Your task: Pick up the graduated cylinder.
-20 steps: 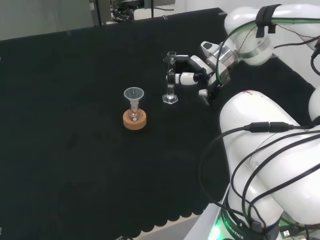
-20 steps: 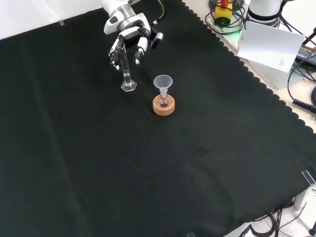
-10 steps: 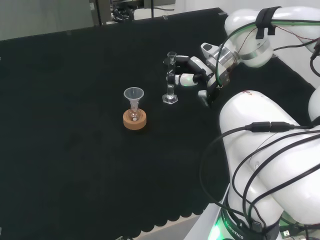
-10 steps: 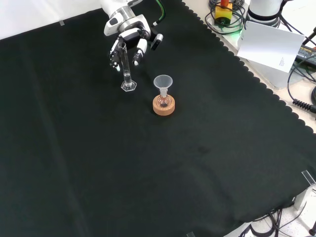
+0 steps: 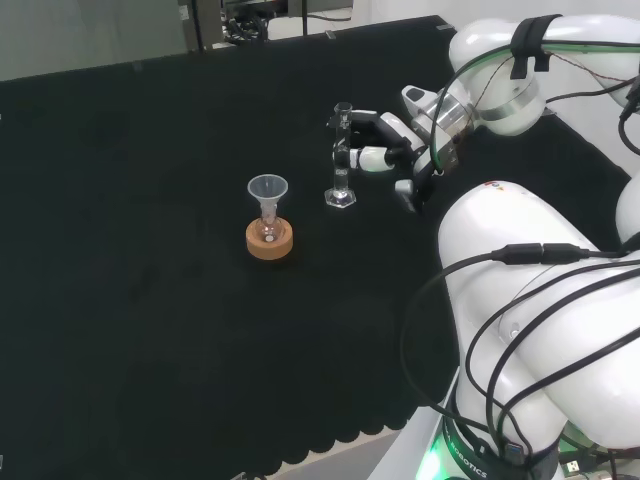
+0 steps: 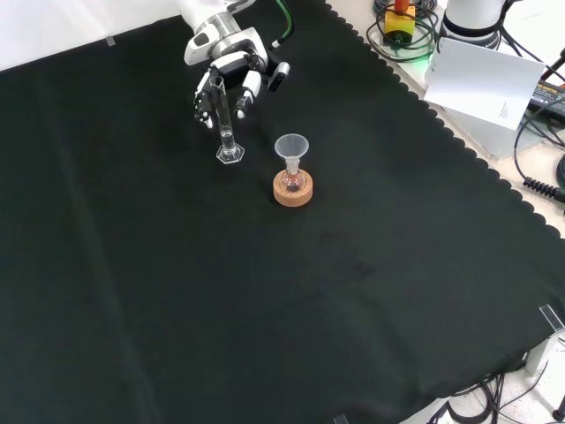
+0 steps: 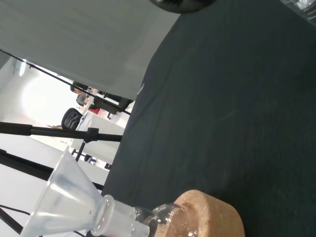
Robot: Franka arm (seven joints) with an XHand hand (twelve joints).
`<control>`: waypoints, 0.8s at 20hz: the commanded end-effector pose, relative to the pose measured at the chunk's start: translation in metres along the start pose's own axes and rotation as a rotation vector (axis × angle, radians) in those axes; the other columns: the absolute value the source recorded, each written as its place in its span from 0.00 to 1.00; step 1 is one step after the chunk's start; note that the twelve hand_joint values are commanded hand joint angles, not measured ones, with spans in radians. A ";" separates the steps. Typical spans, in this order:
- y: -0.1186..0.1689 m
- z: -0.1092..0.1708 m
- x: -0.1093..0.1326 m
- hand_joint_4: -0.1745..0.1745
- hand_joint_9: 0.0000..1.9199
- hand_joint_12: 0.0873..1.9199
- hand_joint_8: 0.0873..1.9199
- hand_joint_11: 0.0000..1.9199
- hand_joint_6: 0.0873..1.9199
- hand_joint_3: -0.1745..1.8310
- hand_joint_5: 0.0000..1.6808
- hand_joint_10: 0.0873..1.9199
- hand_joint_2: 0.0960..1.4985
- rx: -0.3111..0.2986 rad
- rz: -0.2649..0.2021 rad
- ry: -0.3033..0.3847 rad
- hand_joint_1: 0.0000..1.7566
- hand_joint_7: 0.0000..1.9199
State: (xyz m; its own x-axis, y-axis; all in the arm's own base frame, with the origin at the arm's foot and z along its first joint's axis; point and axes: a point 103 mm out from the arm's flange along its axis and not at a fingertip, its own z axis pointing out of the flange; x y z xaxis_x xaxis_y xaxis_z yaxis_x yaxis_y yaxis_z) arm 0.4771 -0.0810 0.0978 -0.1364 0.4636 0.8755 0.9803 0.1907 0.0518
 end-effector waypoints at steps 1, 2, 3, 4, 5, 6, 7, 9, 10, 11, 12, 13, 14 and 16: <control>0.002 0.001 -0.002 0.47 0.41 0.62 0.26 0.26 0.27 0.00 0.31 0.16 0.66 -0.009 0.001 0.022 0.67 0.27; 0.002 0.001 -0.003 0.47 0.41 0.62 0.26 0.26 0.27 0.00 0.31 0.16 0.66 -0.012 0.002 0.026 0.67 0.27; 0.002 0.001 -0.004 0.47 0.41 0.62 0.26 0.26 0.28 0.00 0.31 0.16 0.66 -0.015 0.003 0.032 0.67 0.27; 0.003 0.001 -0.005 0.47 0.41 0.62 0.26 0.26 0.28 0.00 0.31 0.17 0.66 -0.017 0.003 0.036 0.67 0.27; 0.003 0.001 -0.005 0.46 0.42 0.62 0.26 0.27 0.28 0.00 0.31 0.17 0.66 -0.019 0.003 0.041 0.67 0.27; 0.003 0.001 -0.006 0.46 0.42 0.61 0.26 0.28 0.28 0.00 0.31 0.17 0.66 -0.018 0.002 0.041 0.67 0.28; 0.003 0.002 -0.007 0.46 0.43 0.61 0.26 0.29 0.29 0.00 0.31 0.17 0.67 -0.016 0.002 0.044 0.67 0.28; 0.003 0.003 -0.008 0.47 0.44 0.60 0.27 0.30 0.30 0.00 0.32 0.17 0.67 -0.016 0.008 0.061 0.68 0.29; 0.003 0.004 -0.009 0.47 0.44 0.60 0.27 0.30 0.30 0.00 0.33 0.17 0.67 -0.016 0.010 0.065 0.68 0.30; 0.003 0.005 -0.009 0.48 0.45 0.60 0.27 0.31 0.30 0.00 0.33 0.17 0.67 -0.015 0.012 0.067 0.68 0.30; 0.003 0.005 -0.010 0.49 0.45 0.60 0.27 0.31 0.31 0.00 0.34 0.17 0.67 -0.013 0.014 0.070 0.68 0.31; 0.003 0.005 -0.010 0.50 0.45 0.60 0.27 0.31 0.31 0.00 0.35 0.17 0.67 -0.013 0.015 0.072 0.68 0.31; 0.003 0.006 -0.010 0.51 0.46 0.60 0.27 0.31 0.32 0.00 0.35 0.17 0.67 -0.013 0.017 0.072 0.68 0.32; 0.004 0.006 -0.011 0.52 0.47 0.59 0.26 0.32 0.33 0.00 0.36 0.17 0.67 -0.014 0.020 0.074 0.68 0.34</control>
State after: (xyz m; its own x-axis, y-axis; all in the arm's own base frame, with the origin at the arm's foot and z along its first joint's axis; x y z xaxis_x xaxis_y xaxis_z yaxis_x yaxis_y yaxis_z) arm 0.4810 -0.0808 0.0865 -0.1126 0.4049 0.9074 0.9840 0.1723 0.0453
